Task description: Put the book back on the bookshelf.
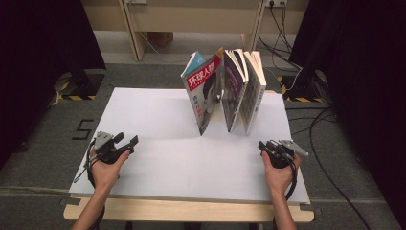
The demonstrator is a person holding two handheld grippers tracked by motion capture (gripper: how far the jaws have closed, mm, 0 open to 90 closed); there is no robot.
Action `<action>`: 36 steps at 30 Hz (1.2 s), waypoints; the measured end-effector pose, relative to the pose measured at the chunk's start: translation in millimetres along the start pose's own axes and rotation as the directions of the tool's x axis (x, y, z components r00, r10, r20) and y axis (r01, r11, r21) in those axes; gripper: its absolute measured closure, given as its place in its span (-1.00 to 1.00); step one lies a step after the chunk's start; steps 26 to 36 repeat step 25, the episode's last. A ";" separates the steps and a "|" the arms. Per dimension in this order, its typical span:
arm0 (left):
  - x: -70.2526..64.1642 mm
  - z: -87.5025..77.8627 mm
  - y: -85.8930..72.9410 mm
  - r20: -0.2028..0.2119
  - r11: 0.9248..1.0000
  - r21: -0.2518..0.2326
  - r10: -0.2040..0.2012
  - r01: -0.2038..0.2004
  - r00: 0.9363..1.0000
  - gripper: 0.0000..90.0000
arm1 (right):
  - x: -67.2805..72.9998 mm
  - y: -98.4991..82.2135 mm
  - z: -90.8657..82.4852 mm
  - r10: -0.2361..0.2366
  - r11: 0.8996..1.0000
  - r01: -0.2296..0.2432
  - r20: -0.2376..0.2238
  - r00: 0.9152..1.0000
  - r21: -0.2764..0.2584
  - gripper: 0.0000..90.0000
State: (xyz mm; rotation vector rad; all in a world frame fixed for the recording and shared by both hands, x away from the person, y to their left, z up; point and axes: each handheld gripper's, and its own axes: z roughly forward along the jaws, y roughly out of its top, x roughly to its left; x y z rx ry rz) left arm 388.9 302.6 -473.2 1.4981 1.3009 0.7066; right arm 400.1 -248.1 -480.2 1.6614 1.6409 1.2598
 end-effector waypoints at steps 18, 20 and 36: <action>20.2 -8.0 -27.5 -0.089 0.999 -0.032 -0.012 0.009 0.996 -0.30 | 2.8 -5.3 4.4 -0.012 1.000 0.012 0.005 1.000 0.017 0.39; 19.4 -7.8 -27.6 -0.090 0.999 -0.034 -0.006 0.003 0.996 -0.32 | 3.1 -6.2 4.8 -0.016 1.000 0.016 0.006 1.000 0.018 0.38; 19.4 -8.7 -28.3 -0.097 0.999 -0.048 -0.010 0.006 0.995 -0.32 | 1.4 -7.6 5.8 -0.018 1.000 0.018 0.010 1.000 0.025 0.37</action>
